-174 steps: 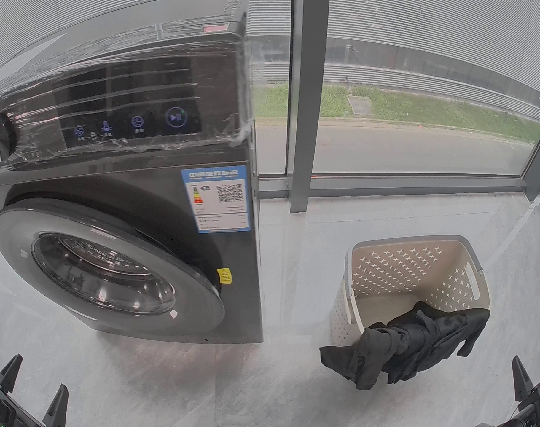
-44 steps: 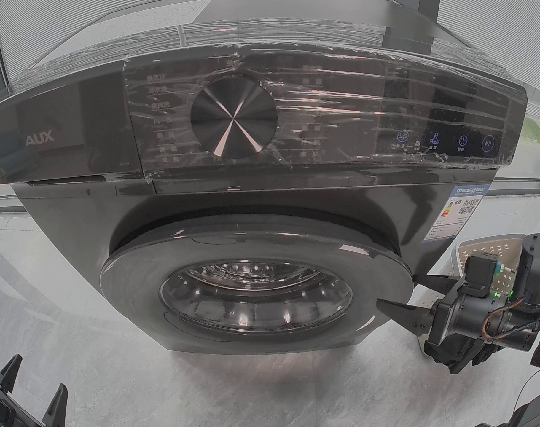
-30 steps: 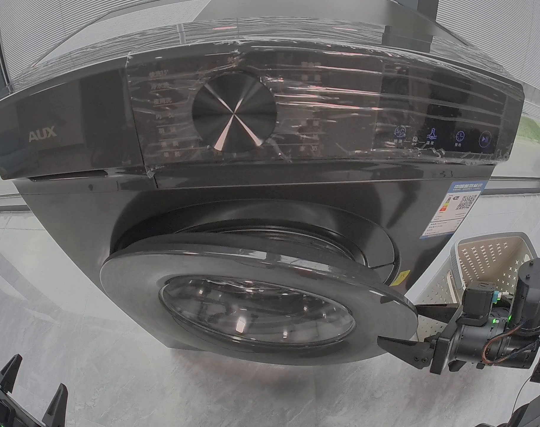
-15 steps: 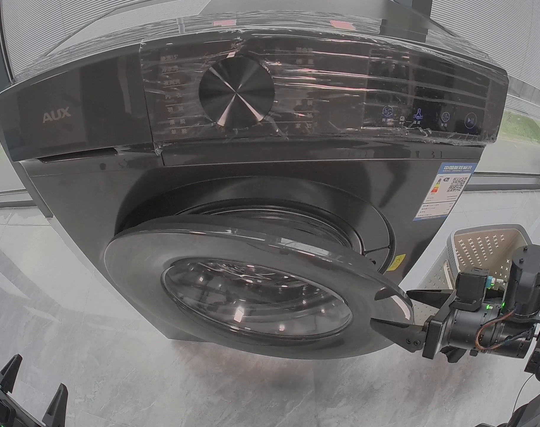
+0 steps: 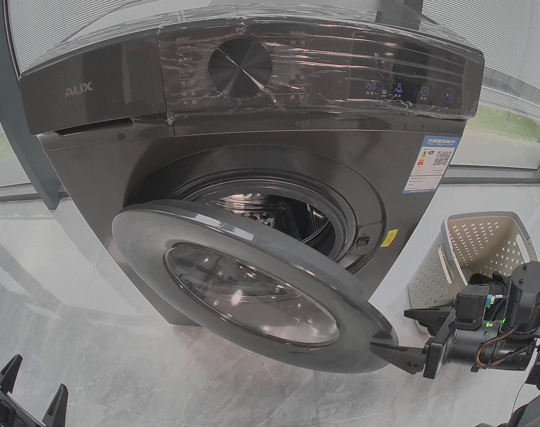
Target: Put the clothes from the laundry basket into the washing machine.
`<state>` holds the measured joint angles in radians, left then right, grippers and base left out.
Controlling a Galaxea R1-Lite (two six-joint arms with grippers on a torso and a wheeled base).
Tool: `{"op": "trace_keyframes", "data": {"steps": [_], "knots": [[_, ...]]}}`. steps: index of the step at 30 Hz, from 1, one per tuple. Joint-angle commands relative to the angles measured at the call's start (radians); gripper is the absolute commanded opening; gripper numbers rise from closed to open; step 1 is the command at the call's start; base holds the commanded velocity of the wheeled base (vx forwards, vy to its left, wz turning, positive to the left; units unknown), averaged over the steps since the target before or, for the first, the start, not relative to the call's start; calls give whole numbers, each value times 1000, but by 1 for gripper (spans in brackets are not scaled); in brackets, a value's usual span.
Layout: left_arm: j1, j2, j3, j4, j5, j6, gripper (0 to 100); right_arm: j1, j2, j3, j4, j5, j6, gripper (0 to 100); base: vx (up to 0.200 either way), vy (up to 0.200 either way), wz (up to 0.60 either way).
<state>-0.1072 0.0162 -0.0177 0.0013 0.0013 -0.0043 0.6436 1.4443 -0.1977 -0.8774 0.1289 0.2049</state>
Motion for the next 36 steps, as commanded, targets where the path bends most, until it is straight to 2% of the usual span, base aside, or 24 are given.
{"op": "trace_keyframes", "data": {"steps": [1, 6, 8, 11, 16, 21, 28, 36], "knots": [[-2, -16, 18, 0, 0, 0, 100, -15, 4, -55, -2, -5, -1, 100, 0, 0, 0], [0, -16, 18, 0, 0, 0, 100, -5, 108, -100, -6, -3, 2, 100, -160, 0, 0], [0, -16, 18, 0, 0, 0, 100, -2, 125, -98, -18, -2, 1, 100, -200, 0, 0], [0, -16, 18, 0, 0, 0, 100, 39, 156, -82, -95, 1, 7, 100, 0, 0, 0], [-2, -16, 18, 0, 0, 0, 100, 76, 150, -54, -121, -2, 18, 100, 0, 0, 0], [-2, -16, 18, 0, 0, 0, 100, 68, 125, -34, -120, -3, 13, 100, 0, 0, 0], [-2, -16, 18, -1, 0, 0, 100, 59, 154, -78, -118, -12, 13, 100, -57, 0, 0], [0, -16, 18, -1, 0, 0, 100, 96, 154, -39, -121, -11, 19, 100, -25, 0, 0]]}}
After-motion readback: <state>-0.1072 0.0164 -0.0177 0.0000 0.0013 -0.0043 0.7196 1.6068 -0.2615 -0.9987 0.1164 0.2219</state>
